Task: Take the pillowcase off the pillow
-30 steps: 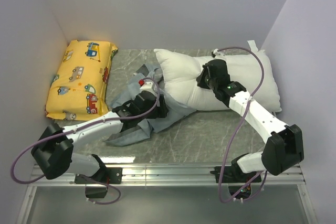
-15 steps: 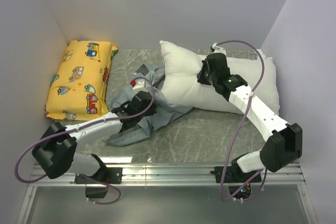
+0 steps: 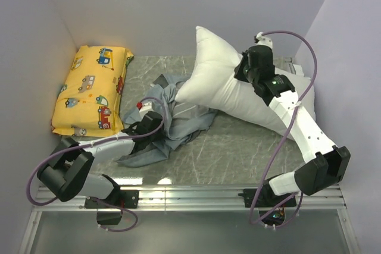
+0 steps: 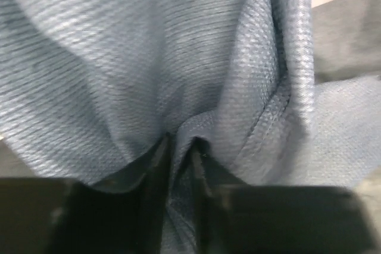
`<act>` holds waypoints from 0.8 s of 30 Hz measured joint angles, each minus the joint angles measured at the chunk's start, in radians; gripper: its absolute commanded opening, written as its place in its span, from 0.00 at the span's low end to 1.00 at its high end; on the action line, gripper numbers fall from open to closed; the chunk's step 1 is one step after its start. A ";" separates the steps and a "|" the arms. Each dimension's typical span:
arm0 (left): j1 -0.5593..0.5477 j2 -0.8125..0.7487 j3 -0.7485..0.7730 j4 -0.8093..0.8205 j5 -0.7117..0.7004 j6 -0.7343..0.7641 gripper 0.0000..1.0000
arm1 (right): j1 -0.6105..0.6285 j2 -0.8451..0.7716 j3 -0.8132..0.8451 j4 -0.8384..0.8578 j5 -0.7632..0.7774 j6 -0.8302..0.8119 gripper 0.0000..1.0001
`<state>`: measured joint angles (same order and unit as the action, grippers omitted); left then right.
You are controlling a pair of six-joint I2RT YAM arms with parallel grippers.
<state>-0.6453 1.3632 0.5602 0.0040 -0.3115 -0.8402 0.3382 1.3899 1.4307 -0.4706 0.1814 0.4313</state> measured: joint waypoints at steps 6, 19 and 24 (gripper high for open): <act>0.000 -0.029 0.064 -0.003 0.027 0.018 0.70 | 0.129 0.037 0.024 -0.032 0.015 0.013 0.00; 0.013 -0.600 0.092 -0.260 -0.106 -0.040 0.81 | 0.220 0.196 0.089 0.040 -0.019 0.073 0.00; 0.013 -0.602 0.209 -0.325 -0.101 0.006 0.79 | 0.271 0.255 -0.003 0.161 -0.052 0.100 0.00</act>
<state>-0.6323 0.7612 0.7692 -0.3210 -0.4126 -0.8341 0.6094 1.6451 1.4273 -0.3092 0.1295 0.5316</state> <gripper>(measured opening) 0.803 0.040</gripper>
